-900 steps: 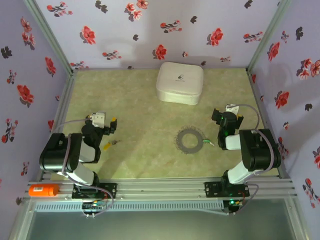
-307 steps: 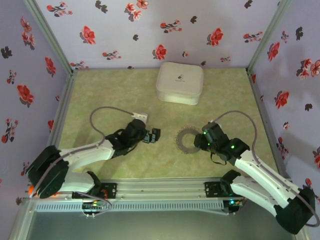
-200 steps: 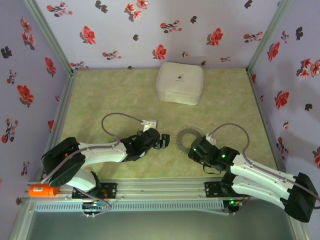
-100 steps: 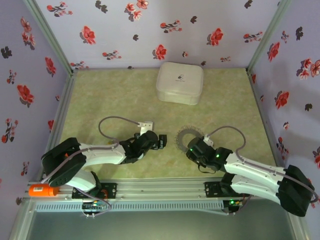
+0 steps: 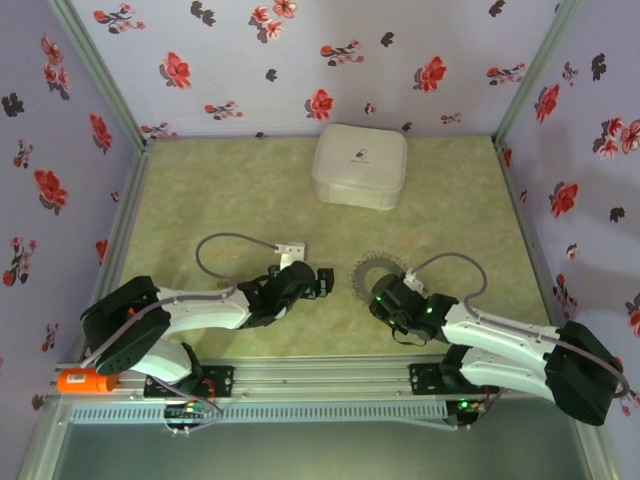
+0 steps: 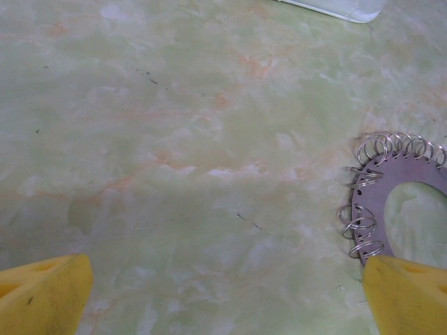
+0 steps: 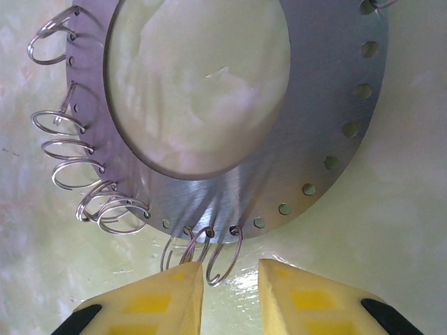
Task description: Put the keys on the keyring
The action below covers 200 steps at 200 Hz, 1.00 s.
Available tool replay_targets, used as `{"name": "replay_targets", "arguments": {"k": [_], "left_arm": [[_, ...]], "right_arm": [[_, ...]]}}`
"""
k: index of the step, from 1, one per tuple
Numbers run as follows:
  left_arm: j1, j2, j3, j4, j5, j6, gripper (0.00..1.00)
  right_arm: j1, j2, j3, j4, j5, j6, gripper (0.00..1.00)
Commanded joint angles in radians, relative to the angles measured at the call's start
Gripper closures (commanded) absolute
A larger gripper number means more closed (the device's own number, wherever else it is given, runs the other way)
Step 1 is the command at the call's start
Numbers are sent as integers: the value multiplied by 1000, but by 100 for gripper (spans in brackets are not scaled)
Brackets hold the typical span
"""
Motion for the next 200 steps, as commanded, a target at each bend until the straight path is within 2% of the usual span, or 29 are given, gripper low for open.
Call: {"name": "replay_targets", "arguments": {"k": [1,61,156,200], "left_arm": [[-4,-8,2,19,-35,-14,0],[-4,-4,1,19,-33,-18,0],[-4,15,19,1,-25,-16,0],[-3,19,27,-10,-23,-13,0]], "right_arm": [[4,13,-8,11,22,21,73],[-11,25,-5,5,17,5,80],[-38,37,0,6,-9,-16,81],[-40,42,-2,11,-17,-19,86]]}}
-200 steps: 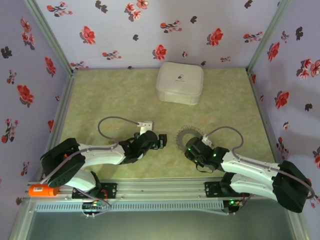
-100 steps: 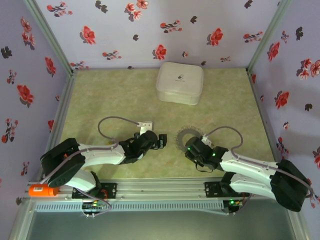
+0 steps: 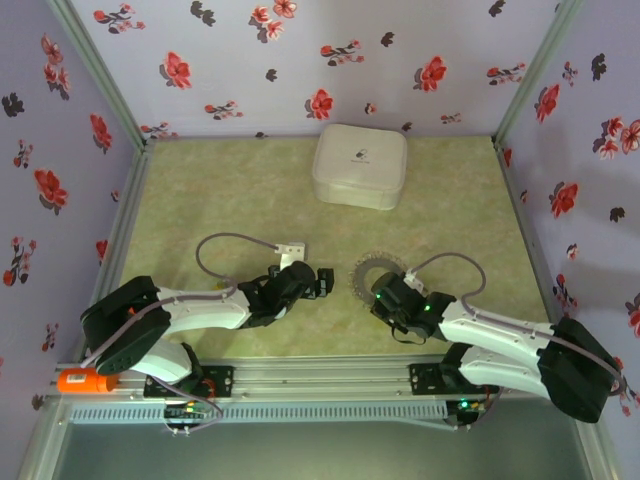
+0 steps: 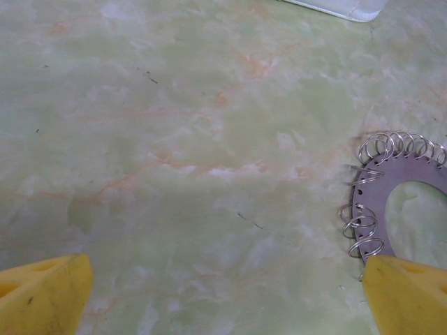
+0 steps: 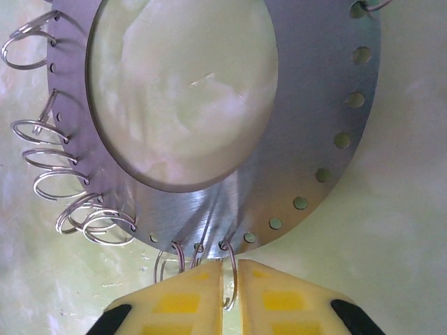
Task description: Put the keys on the keyring
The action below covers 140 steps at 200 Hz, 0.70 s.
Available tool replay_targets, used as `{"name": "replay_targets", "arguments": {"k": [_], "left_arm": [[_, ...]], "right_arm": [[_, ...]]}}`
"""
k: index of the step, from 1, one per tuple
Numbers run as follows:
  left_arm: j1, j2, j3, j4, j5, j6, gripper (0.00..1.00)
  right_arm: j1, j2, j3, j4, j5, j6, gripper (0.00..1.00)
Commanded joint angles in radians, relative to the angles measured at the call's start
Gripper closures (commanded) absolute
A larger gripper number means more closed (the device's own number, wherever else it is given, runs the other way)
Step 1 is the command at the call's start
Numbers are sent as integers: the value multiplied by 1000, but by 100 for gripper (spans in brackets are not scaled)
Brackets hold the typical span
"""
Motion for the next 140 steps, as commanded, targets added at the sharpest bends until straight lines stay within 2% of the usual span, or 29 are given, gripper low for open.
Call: {"name": "replay_targets", "arguments": {"k": [1,50,73,107,140], "left_arm": [[-4,18,26,-9,-23,-12,0],[-4,11,20,-11,-19,-16,0],[-4,-10,15,-14,-21,-17,0],[12,-63,8,-16,-20,19,0],[55,-129,12,-29,50,173,0]], "right_arm": [[-8,10,-2,-5,-2,-13,86],[-9,-8,3,-23,-2,-31,95],[-27,-35,51,-119,22,-121,100],[-67,-120,125,-216,28,-356,100],[-85,-177,222,-297,21,-625,100]]}}
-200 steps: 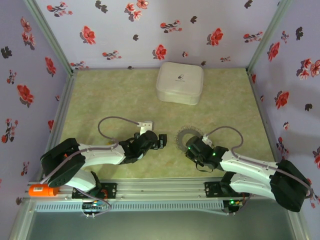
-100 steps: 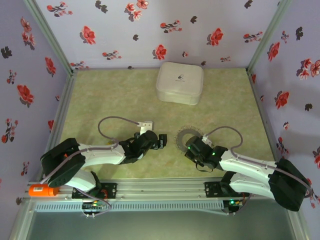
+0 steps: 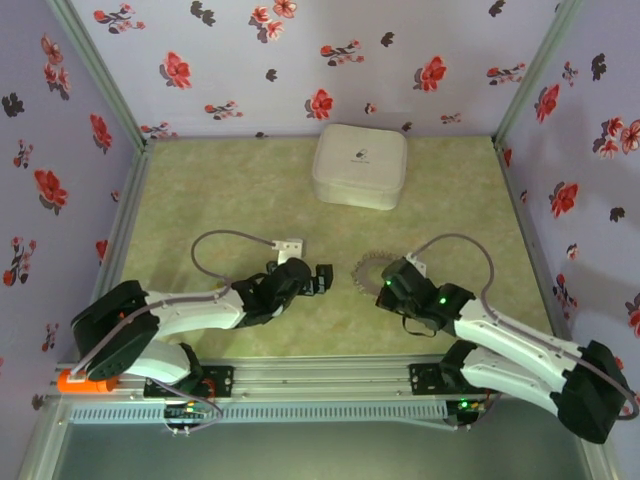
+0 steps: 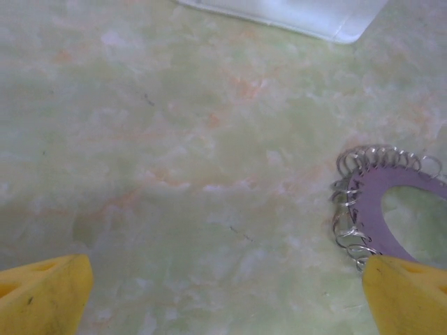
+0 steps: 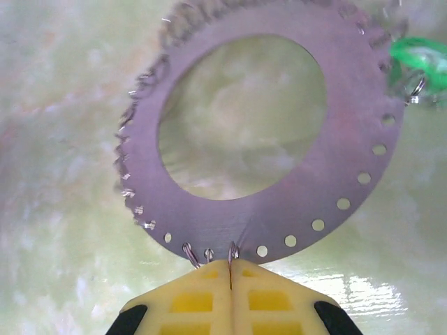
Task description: Put the keys on the keyring
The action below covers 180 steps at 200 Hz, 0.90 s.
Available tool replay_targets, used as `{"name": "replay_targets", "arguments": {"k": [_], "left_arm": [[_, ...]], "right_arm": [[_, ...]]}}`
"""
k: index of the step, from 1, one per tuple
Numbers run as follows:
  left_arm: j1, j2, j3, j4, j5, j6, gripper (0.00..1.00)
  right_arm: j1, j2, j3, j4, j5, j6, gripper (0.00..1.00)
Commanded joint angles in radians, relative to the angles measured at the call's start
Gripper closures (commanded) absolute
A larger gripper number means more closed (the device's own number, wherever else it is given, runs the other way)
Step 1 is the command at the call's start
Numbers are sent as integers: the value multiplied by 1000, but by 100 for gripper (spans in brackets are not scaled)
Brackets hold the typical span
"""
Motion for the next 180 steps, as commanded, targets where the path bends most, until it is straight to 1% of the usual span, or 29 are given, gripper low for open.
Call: {"name": "replay_targets", "arguments": {"k": [1,19,39,58,75,87,98,119,148,153,168,173,180], "left_arm": [[35,-62,12,-19,42,135,0],[59,-106,32,-63,67,238,0],[73,-164,44,-77,79,378,1],[74,-226,36,-56,79,515,9],[74,-293,6,11,83,627,17],[74,-336,-18,68,99,699,22],[74,-369,-26,88,122,784,25],[78,-394,-10,67,164,897,30],[85,-400,21,14,222,1011,43],[88,-402,28,3,230,1019,47],[100,-399,56,-49,261,1031,68],[102,-398,65,-61,270,1035,71],[104,-395,72,-73,285,1044,72]], "right_arm": [[-12,-35,90,-105,18,-273,100],[-15,-37,142,-140,-1,-399,100],[-15,-30,190,-148,-55,-538,100],[-14,-19,229,-149,-98,-652,100],[-14,-13,256,-141,-144,-747,100],[-15,-8,275,-130,-160,-784,100],[-15,-4,289,-118,-192,-826,100],[-15,4,323,-108,-198,-889,100],[-15,5,371,-78,-216,-955,100],[-14,6,378,-74,-223,-967,100],[-15,17,394,-61,-249,-1004,100],[-15,24,401,-60,-258,-1017,100],[-15,33,410,-58,-268,-1035,100]]}}
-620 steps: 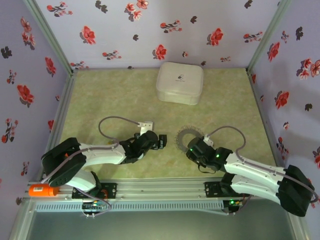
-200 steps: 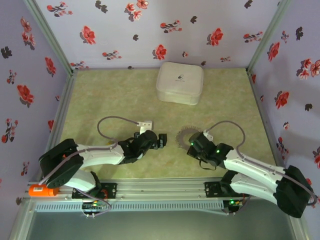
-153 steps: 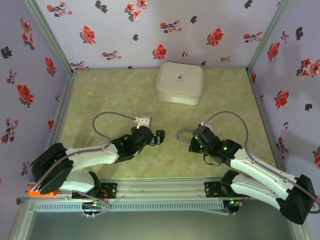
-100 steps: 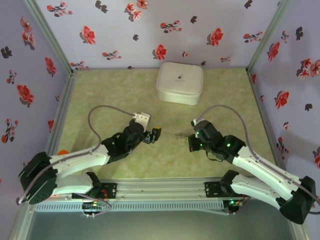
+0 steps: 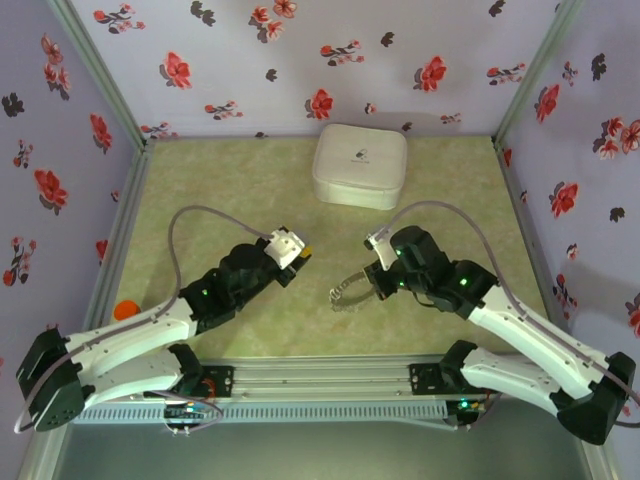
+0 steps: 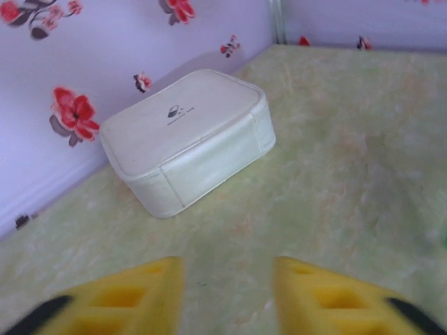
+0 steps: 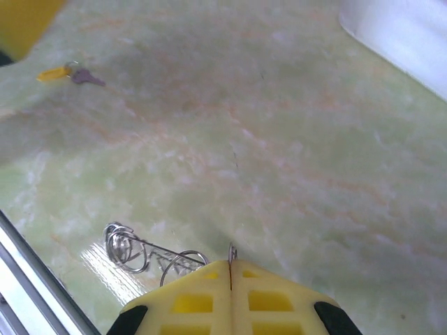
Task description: Put the keys on the keyring
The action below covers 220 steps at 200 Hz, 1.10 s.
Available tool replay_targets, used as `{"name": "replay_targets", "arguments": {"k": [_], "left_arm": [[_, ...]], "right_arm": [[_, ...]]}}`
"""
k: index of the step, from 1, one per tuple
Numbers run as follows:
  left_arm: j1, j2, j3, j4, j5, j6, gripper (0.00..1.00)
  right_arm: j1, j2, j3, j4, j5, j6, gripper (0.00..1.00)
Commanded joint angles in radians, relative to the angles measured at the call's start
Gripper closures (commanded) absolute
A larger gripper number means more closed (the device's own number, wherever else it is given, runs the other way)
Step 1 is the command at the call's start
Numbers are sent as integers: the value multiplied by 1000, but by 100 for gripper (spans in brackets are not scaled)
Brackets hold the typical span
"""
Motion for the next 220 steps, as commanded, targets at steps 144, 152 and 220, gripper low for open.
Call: {"name": "replay_targets", "arguments": {"k": [144,152,220], "left_arm": [[0,49,-137,228,592,46,72],[-7,48,-142,229,600,45,72],[-55,96,-176,262,670,19,78]], "right_arm": [[62,89,78,70,-298,-400,100],[80,97,79,66,-292,-418,100],[141,115,90,66,-263,-478,100]]}}
